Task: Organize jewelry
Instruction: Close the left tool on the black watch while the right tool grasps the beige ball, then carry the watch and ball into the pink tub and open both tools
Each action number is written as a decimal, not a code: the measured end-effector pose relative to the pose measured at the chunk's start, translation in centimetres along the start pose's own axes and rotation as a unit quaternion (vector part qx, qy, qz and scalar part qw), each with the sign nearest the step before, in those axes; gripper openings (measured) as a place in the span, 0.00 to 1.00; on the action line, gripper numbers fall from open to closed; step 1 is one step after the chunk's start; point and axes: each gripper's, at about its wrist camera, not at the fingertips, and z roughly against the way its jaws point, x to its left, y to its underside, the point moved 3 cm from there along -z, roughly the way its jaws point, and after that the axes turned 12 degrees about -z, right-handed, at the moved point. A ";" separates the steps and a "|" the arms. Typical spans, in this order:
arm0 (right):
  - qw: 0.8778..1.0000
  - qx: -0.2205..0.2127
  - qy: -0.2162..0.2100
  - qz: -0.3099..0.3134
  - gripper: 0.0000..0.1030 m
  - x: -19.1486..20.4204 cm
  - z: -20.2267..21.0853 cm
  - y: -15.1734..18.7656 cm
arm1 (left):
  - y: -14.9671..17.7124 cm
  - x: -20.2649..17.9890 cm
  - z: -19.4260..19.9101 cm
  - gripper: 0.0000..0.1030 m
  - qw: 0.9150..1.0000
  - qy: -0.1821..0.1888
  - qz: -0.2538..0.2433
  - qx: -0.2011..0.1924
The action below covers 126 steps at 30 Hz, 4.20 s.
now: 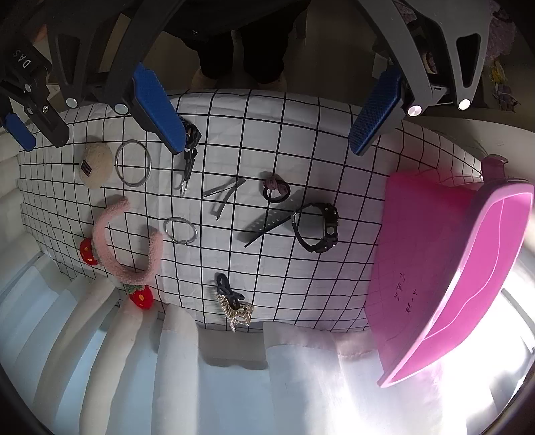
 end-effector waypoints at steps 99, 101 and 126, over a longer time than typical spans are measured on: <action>0.999 0.004 0.014 -0.043 0.59 -9.0 -12.2 -0.9 | -4.2 9.7 -16.1 0.23 0.988 -0.032 0.150 -0.037; 0.999 0.003 0.007 -0.043 0.59 -9.0 -11.8 -1.1 | -3.8 8.8 -14.9 0.23 0.988 -0.034 0.141 -0.045; 0.967 -0.062 -0.203 0.139 0.59 3.7 0.2 -10.5 | -4.3 5.2 6.0 0.23 0.969 -0.060 0.160 -0.176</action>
